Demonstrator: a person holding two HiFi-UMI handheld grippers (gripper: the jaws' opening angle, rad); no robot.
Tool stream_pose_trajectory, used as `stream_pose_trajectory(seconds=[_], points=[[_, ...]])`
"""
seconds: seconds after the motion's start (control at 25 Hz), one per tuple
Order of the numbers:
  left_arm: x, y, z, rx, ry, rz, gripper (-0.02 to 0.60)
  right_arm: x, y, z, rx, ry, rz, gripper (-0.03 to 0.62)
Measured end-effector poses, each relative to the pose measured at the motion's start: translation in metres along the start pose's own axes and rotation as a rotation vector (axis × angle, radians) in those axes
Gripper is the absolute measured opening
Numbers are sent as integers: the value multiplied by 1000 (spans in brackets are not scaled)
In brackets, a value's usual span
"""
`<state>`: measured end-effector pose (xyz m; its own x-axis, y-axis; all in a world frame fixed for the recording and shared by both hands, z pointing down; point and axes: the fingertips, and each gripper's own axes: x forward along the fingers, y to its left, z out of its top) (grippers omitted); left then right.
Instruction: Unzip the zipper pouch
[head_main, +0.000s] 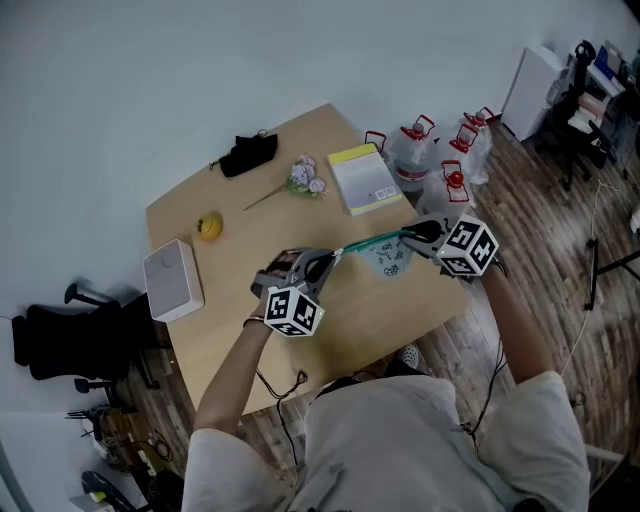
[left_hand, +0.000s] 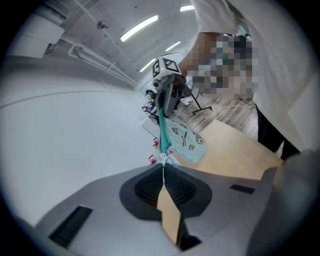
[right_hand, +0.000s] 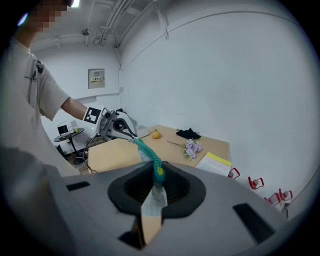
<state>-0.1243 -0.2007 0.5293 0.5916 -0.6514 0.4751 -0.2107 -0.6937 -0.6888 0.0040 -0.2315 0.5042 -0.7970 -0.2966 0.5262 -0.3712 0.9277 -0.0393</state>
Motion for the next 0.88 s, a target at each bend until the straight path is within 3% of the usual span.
stream_pose_trajectory(seconds=[0.12,0.28,0.48,0.88], points=[[0,0,-14,-188,19,39,25,4,-1,1,54,-28,-53,49],[-5,2,-23,-369,28,64,25,1,-8,-2,88,-20,-77,48],[-13,14,-14,-633,-39,134,26,-4,-18,-7,115,-21,-151,49],[-19,38,-3,-1004,-140,303,25,-3,-19,-2,134,-59,-347,49]])
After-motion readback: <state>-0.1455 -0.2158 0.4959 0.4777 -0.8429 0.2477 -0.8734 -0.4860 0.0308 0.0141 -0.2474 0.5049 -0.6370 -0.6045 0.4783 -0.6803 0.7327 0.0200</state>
